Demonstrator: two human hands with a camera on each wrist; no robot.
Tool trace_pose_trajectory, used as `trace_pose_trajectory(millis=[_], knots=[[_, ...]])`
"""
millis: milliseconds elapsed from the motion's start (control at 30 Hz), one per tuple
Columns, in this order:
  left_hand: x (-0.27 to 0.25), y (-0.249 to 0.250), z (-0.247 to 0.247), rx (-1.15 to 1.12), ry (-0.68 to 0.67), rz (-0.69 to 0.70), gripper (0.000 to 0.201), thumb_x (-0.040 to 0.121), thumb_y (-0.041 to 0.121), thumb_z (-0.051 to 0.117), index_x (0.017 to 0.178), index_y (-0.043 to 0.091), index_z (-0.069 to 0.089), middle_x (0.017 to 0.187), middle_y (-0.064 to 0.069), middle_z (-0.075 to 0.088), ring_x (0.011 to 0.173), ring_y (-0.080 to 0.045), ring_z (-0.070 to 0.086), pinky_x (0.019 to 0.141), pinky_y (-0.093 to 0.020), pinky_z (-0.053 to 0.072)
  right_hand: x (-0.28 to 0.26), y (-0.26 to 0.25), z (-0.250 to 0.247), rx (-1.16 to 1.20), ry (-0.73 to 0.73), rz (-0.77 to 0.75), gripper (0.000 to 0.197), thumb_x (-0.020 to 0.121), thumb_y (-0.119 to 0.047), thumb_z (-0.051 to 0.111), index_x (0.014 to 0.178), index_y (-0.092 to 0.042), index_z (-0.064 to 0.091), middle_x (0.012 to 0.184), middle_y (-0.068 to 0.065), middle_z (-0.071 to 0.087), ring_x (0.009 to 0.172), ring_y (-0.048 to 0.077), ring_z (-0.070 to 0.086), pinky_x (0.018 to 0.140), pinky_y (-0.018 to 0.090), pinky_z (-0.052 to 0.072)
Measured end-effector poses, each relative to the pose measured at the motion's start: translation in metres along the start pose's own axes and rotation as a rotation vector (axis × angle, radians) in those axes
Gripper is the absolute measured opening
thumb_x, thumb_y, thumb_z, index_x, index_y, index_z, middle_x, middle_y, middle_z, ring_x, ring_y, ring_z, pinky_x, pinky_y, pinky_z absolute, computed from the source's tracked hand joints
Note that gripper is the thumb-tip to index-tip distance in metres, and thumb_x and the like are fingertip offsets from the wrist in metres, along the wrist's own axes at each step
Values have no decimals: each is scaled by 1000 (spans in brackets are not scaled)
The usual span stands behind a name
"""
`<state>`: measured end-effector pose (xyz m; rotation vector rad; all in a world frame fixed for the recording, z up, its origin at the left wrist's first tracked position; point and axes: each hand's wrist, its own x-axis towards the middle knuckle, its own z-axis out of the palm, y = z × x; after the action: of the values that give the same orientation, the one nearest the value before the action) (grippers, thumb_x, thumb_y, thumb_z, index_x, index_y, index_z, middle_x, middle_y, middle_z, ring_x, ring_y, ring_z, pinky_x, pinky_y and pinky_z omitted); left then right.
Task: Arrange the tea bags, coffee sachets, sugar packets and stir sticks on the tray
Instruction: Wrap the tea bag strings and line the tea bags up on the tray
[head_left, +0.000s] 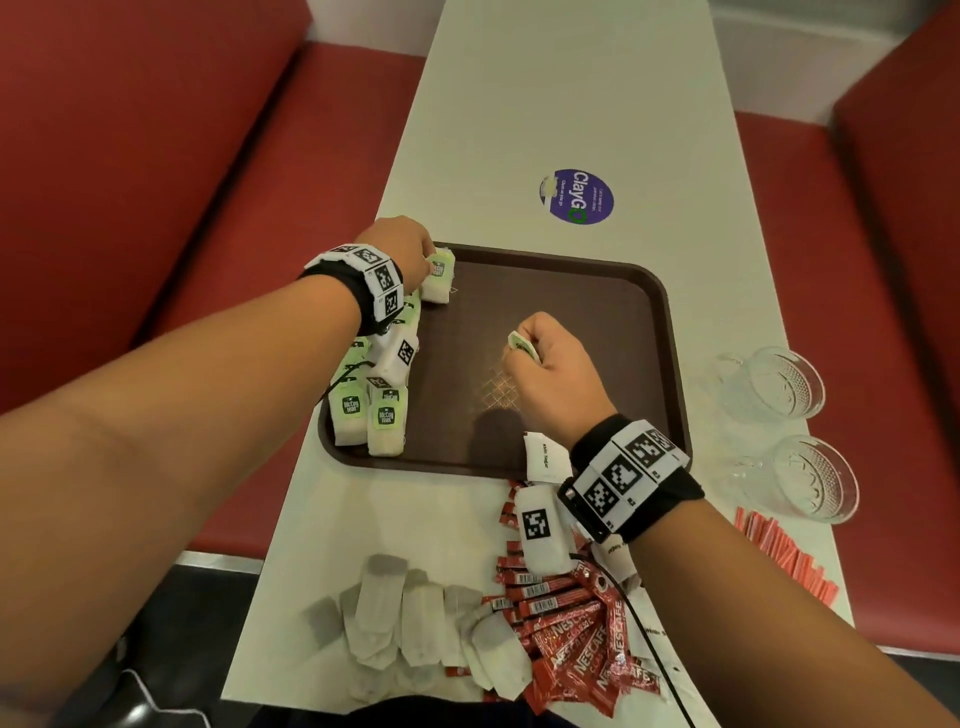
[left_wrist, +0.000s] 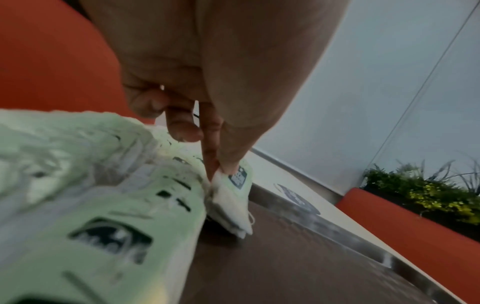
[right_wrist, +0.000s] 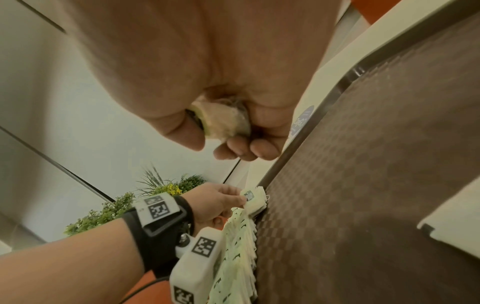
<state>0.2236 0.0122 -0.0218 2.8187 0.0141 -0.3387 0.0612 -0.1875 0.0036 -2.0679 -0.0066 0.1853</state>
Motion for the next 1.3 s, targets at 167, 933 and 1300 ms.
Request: trace_pose_trajectory(millis=[167, 933, 1300], knots=[[10, 0, 8, 98, -2, -22, 24, 88, 23, 66, 111, 15, 68, 111, -7, 69, 101, -30, 64, 85, -39, 54, 0, 7, -1, 10, -4, 33, 6, 91, -14, 56, 91, -8, 55, 78, 10, 63, 64, 17, 55, 59, 26, 50], [-88, 32, -8, -327, -106, 629, 24, 89, 50, 67, 92, 26, 69, 77, 14, 64, 71, 2, 55, 65, -12, 40, 17, 8, 1, 66, 50, 28, 10, 89, -20, 72, 87, -13, 66, 74, 0, 68, 59, 3, 67, 54, 25, 56], [-30, -14, -10, -40, -50, 252, 14, 96, 23, 62, 108, 20, 70, 97, 4, 69, 84, -14, 60, 74, -23, 40, -22, 22, 1, -192, -241, -92, 28, 79, -29, 82, 96, -21, 62, 87, -8, 66, 66, 4, 56, 66, 21, 51]])
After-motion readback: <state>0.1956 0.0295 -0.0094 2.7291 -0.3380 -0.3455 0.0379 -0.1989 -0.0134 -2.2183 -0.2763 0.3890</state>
